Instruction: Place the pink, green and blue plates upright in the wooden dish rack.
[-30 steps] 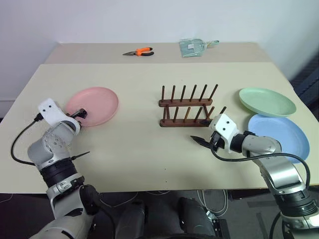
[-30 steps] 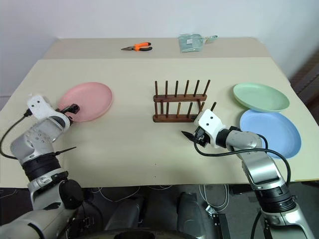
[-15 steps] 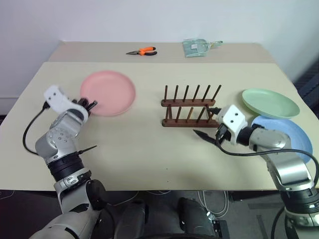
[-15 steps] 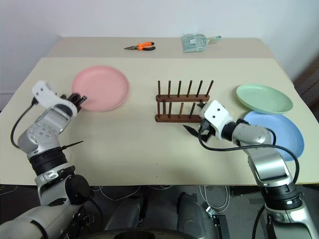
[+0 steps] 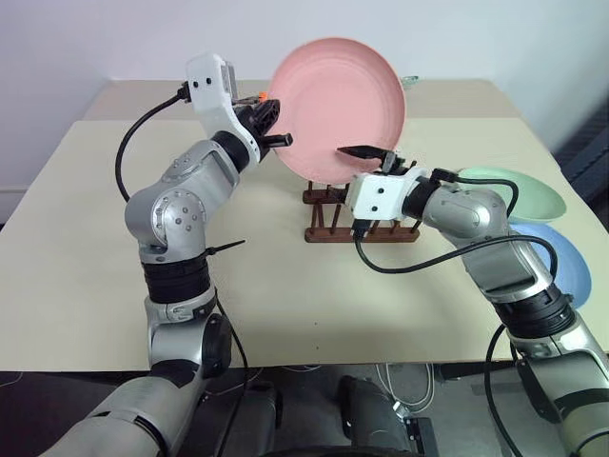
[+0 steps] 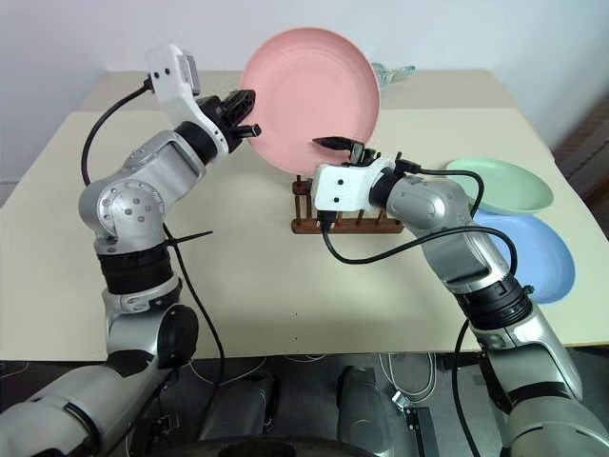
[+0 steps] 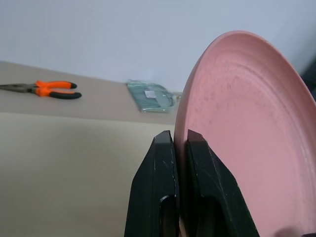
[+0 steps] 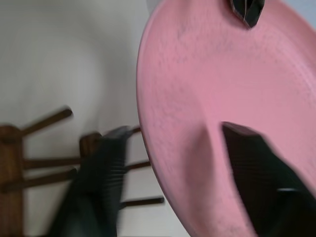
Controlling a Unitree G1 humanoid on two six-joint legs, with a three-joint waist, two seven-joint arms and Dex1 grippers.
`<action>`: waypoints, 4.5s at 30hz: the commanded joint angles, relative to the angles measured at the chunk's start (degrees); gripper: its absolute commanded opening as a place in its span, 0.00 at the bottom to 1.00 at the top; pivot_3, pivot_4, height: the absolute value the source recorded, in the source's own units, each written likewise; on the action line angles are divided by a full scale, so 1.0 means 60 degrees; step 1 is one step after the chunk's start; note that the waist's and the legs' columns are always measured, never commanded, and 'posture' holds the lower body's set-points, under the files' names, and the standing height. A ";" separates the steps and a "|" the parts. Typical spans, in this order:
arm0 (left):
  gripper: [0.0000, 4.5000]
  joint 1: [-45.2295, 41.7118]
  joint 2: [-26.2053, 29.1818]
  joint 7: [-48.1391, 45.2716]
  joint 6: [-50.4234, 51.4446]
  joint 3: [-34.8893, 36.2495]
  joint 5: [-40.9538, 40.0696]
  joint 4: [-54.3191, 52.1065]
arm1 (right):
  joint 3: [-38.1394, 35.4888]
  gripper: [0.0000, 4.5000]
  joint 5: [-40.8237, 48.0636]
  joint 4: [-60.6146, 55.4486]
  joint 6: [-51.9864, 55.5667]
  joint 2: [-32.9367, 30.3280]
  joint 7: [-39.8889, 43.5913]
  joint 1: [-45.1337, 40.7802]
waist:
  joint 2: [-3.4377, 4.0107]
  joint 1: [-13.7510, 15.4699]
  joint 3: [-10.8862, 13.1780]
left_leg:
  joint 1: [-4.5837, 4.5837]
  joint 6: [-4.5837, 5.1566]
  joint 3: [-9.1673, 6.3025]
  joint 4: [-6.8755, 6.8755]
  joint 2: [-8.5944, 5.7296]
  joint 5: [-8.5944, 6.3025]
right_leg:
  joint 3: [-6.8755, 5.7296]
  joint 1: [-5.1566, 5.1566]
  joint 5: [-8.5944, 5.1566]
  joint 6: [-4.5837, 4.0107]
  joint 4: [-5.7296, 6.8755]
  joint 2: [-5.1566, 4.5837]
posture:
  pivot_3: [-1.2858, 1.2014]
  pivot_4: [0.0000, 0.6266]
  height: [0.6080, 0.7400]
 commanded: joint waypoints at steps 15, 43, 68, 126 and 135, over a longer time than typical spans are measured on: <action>0.54 0.0739 0.1954 -0.1264 -0.2756 0.0053 0.0218 0.0012 | -0.4973 0.00 0.5582 -0.1704 0.4209 0.1306 0.0043 0.0722 | 0.0006 -0.0015 0.0001 | 0.0009 0.0010 0.0000 -0.0011 0.0002 -0.0005 | 0.0011 0.0003 0.0001 -0.0006 0.0001 0.0010 | 0.52 0.24 1.00; 0.55 0.4951 0.4359 -0.7403 -0.3552 -0.3776 0.0320 -0.2324 | -0.7957 0.08 1.3320 -0.1256 0.9042 0.1614 -0.3826 0.1238 | 0.0077 -0.0011 0.0020 | 0.0003 0.0050 0.0015 -0.0016 0.0015 -0.0024 | 0.0020 -0.0004 -0.0010 -0.0058 -0.0006 0.0007 | 0.52 0.24 1.00; 0.55 0.4723 0.3896 -0.7831 -0.3981 -0.4684 0.1246 -0.1739 | -0.3545 1.00 0.2273 0.3782 -0.0398 -0.4327 -0.1125 0.4323 | 0.0107 -0.0124 0.0025 | 0.0023 0.0069 0.0095 0.0004 0.0020 -0.0036 | 0.0058 0.0008 -0.0035 -0.0019 -0.0015 -0.0004 | 0.52 0.24 1.00; 0.55 0.5560 0.4718 -0.7510 -0.4520 -0.2803 0.1325 -0.1148 | -0.5166 0.01 1.6266 -0.3737 0.7131 0.1177 -0.9836 0.1279 | 0.0116 0.0187 0.0022 | -0.0004 0.0073 0.0026 -0.0003 0.0016 -0.0037 | 0.0031 -0.0013 -0.0011 -0.0059 -0.0010 0.0004 | 0.52 0.24 1.00; 0.55 0.5349 0.4504 -0.7585 -0.4480 -0.3021 0.1418 -0.1067 | -0.4727 0.01 1.6301 -0.3750 0.7207 0.1244 -1.0605 0.1601 | 0.0116 0.0177 0.0022 | -0.0003 0.0073 0.0027 -0.0004 0.0019 -0.0037 | 0.0031 -0.0013 -0.0012 -0.0059 -0.0010 0.0007 | 0.52 0.24 1.00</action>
